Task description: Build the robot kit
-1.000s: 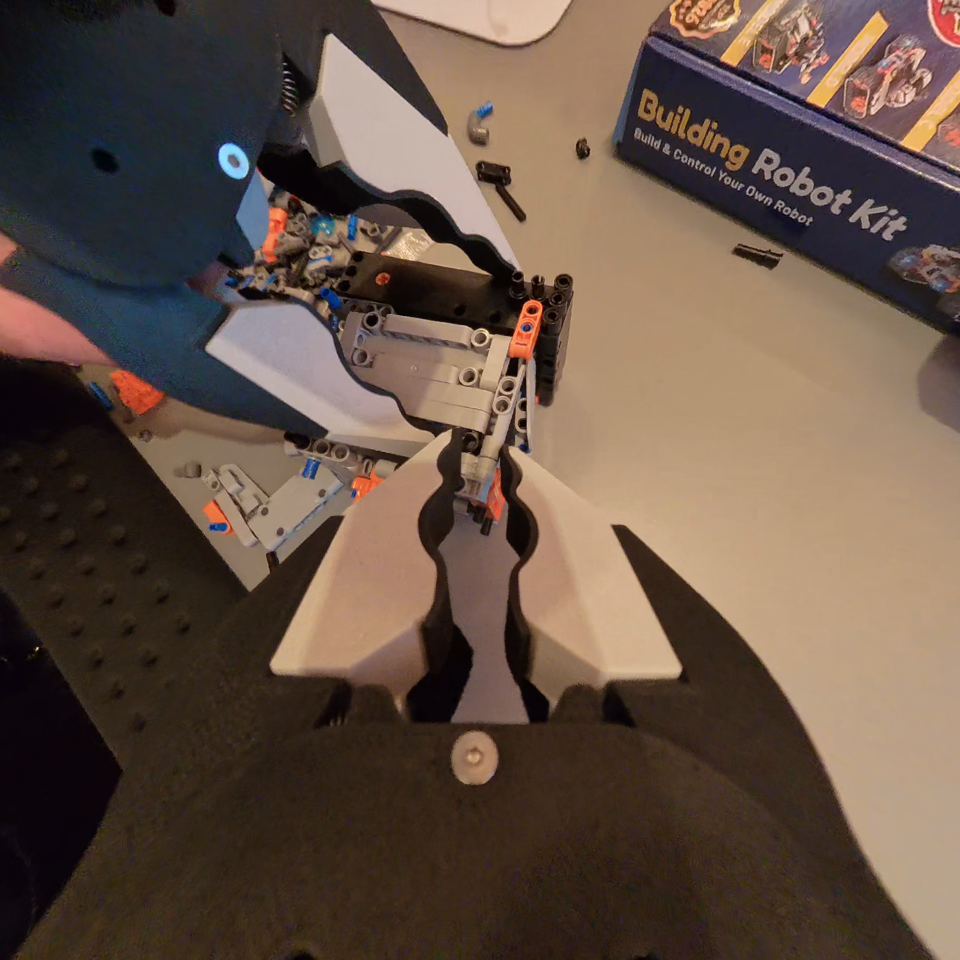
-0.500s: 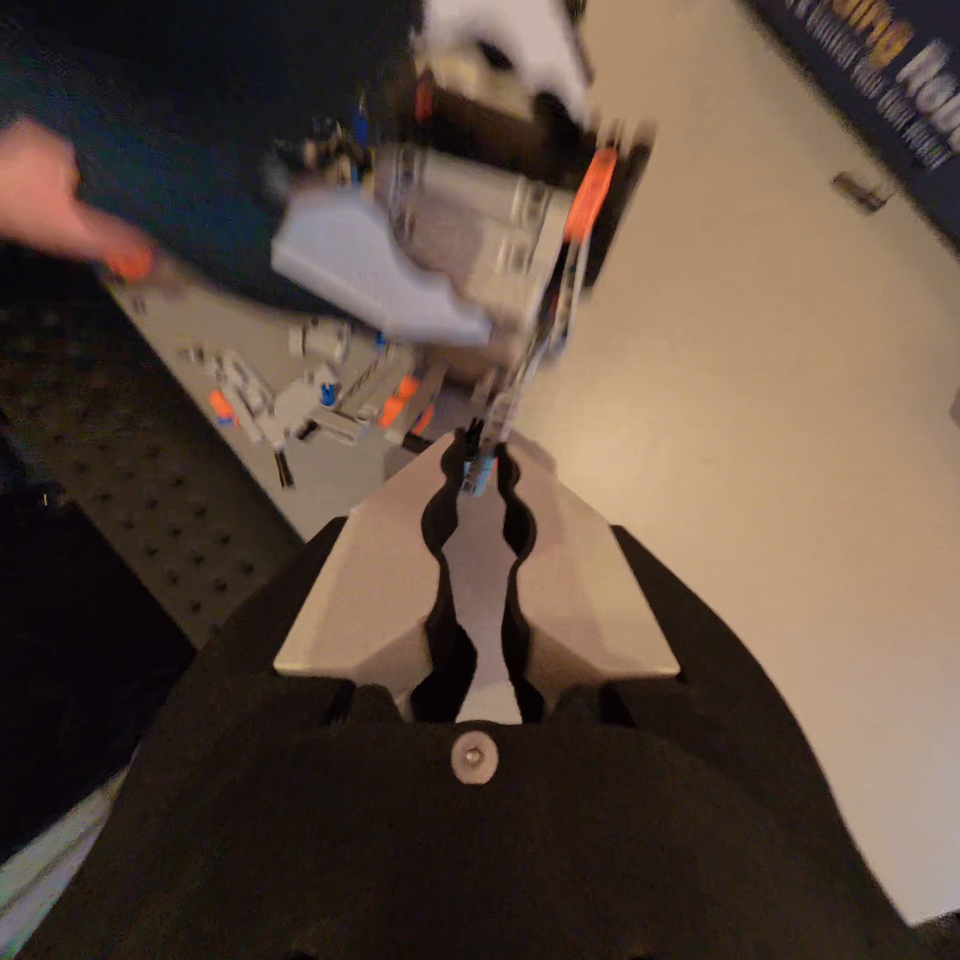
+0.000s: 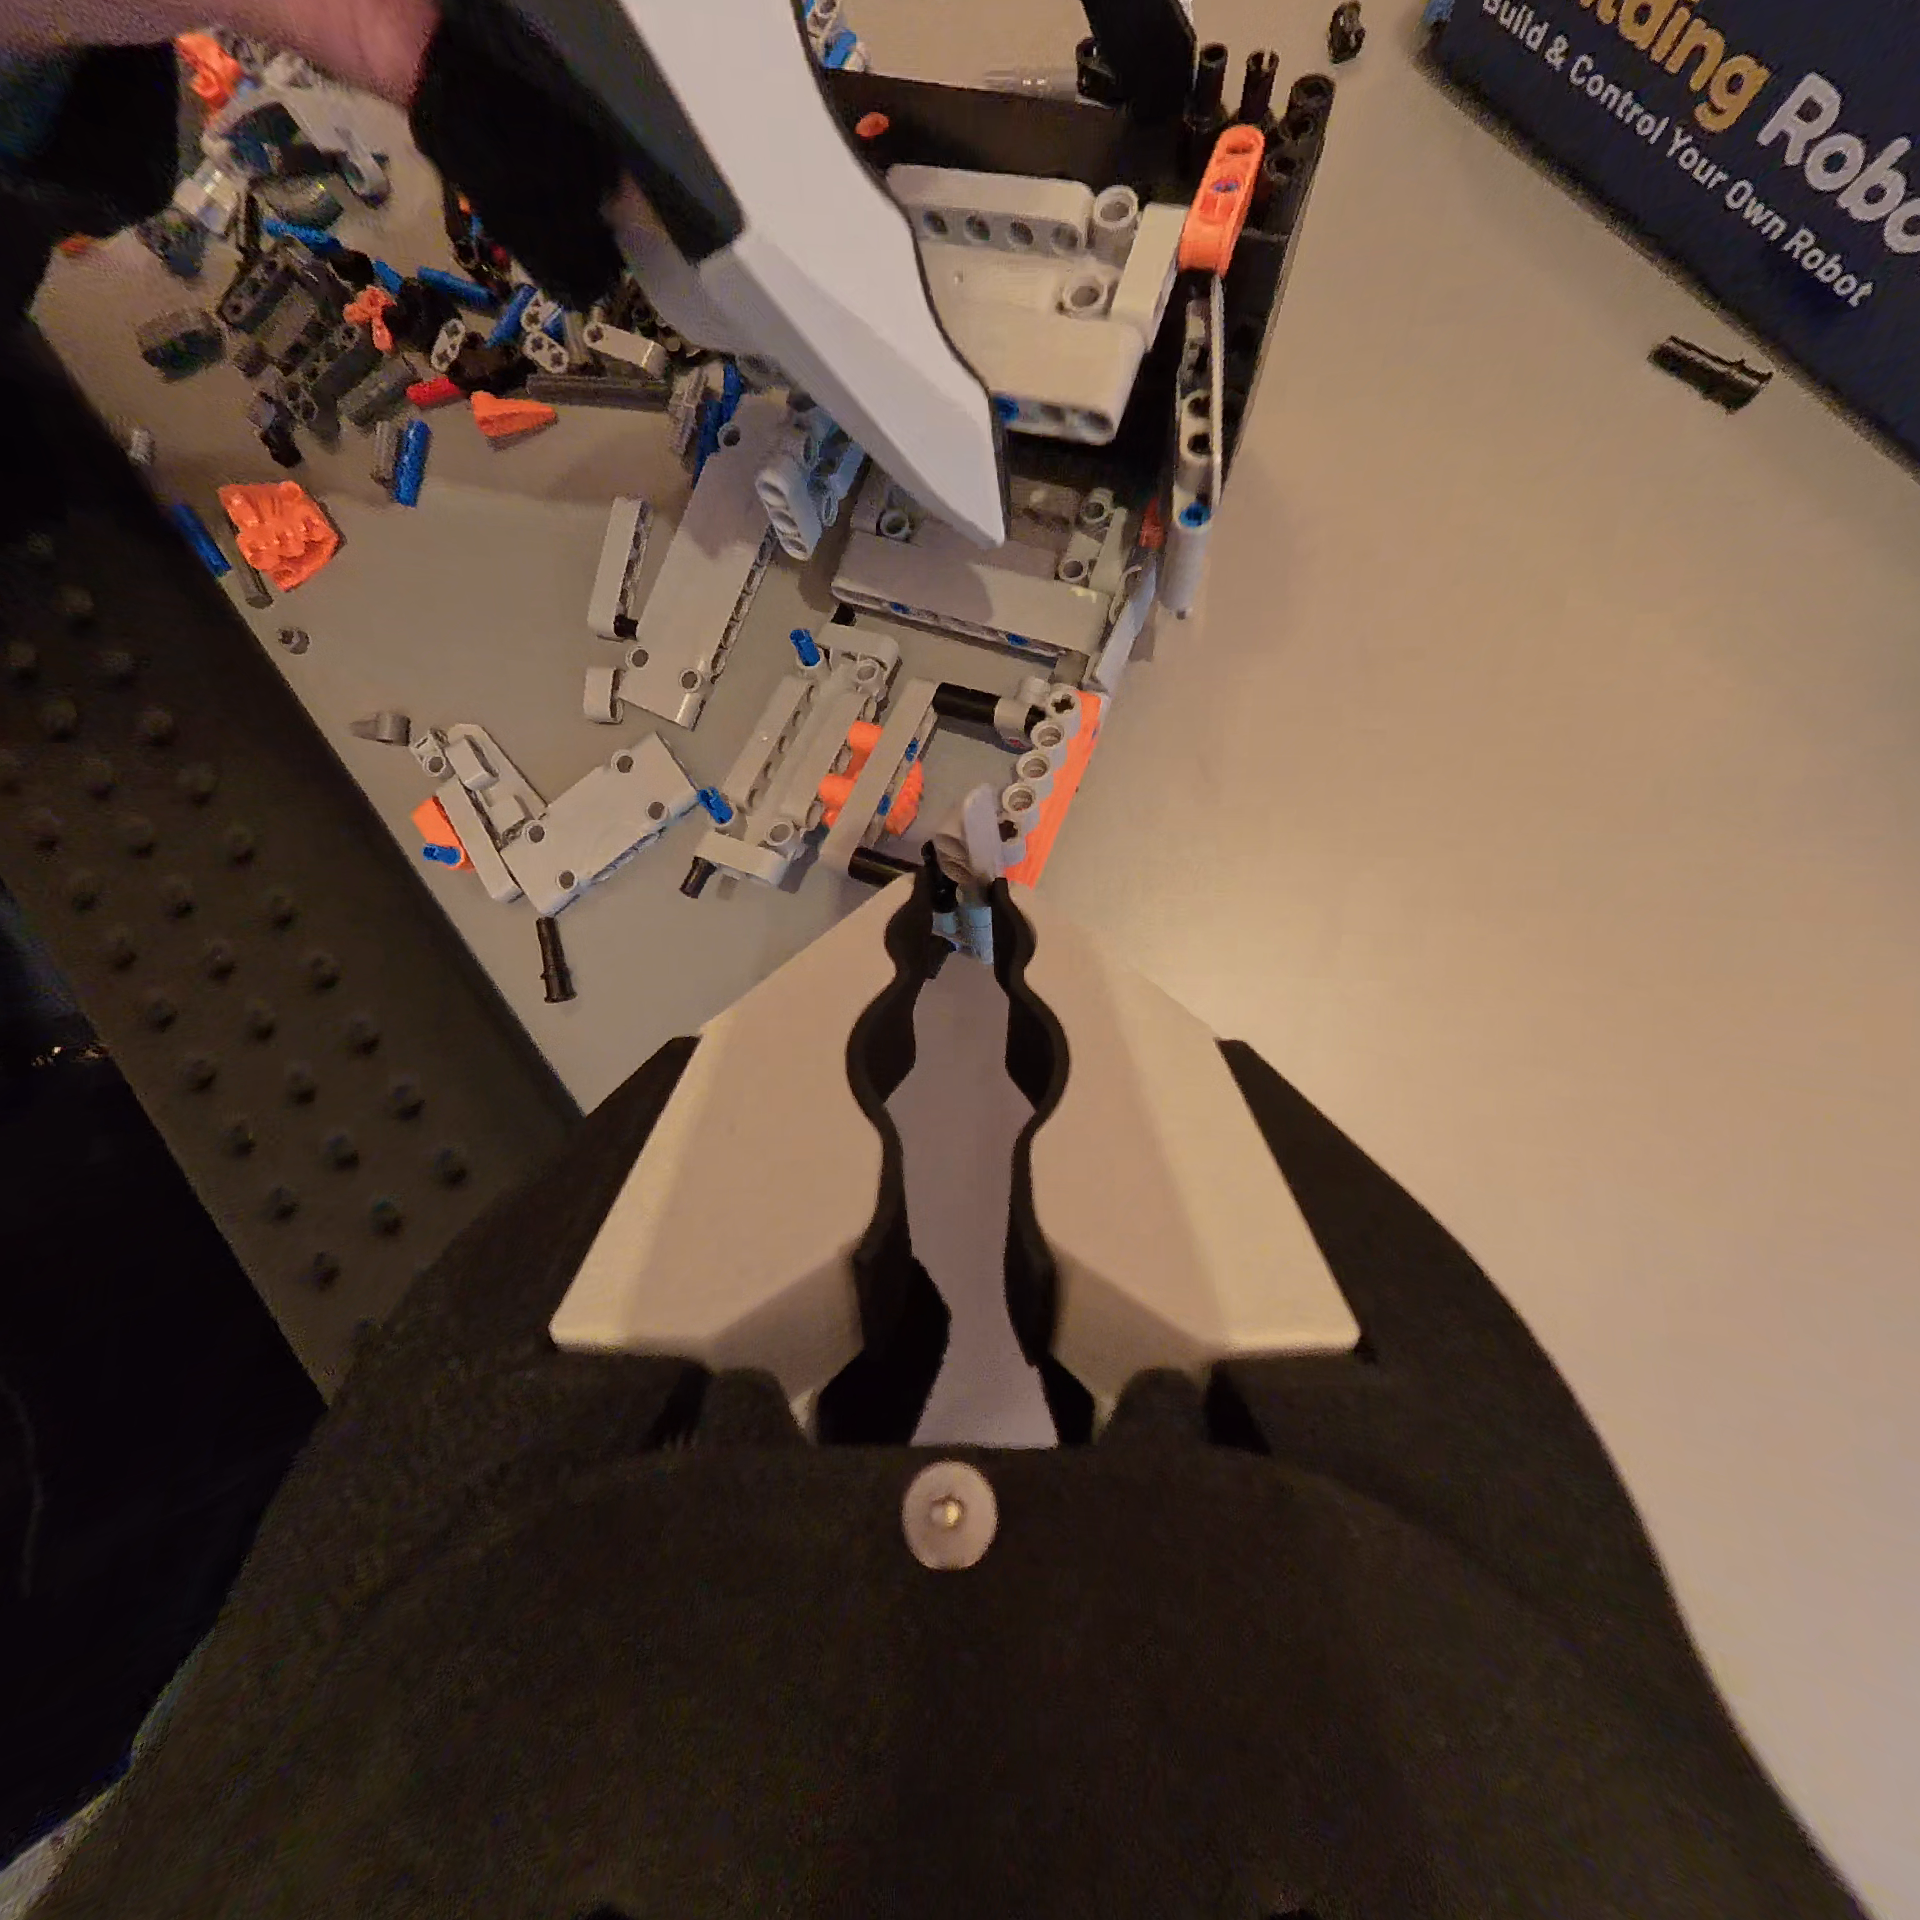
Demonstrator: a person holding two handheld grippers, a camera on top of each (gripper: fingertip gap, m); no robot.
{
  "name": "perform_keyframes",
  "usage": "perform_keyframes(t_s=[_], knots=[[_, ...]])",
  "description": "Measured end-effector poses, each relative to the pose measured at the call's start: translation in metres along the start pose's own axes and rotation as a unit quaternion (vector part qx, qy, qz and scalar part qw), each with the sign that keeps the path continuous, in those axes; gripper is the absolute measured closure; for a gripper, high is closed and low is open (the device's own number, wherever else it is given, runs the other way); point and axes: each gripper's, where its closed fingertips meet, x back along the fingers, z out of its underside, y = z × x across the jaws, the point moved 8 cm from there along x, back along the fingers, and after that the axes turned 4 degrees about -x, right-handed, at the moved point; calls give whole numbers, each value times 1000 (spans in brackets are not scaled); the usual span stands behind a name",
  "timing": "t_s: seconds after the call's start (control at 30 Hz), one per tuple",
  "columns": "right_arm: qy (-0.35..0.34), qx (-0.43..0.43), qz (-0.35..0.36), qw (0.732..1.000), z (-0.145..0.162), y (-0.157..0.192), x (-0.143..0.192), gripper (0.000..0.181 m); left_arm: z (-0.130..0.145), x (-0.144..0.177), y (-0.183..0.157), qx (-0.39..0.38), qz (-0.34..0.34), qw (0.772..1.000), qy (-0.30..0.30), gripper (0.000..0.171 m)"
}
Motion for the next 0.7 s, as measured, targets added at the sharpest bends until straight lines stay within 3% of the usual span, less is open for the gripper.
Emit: perform_keyframes(t_s=[0.3, 0.43, 0.5, 0.7], knots=[[-31, -44, -16, 998, 26, -17, -6, 181, -2, -1, 12, 11, 4, 1000, -8, 92], [-53, -69, -32, 996, 26, -19, -4, 158, 0, -1, 17, 34, 15, 999, -22, 92], [-61, -81, -33, 994, 27, -18, -6, 155, 2, 0, 22, 66, 40, 996, -39, 92], [-126, -131, -106, 978, 22, -10, -11, 139, 15, 3, 45, 188, 127, 967, -113, 90]])
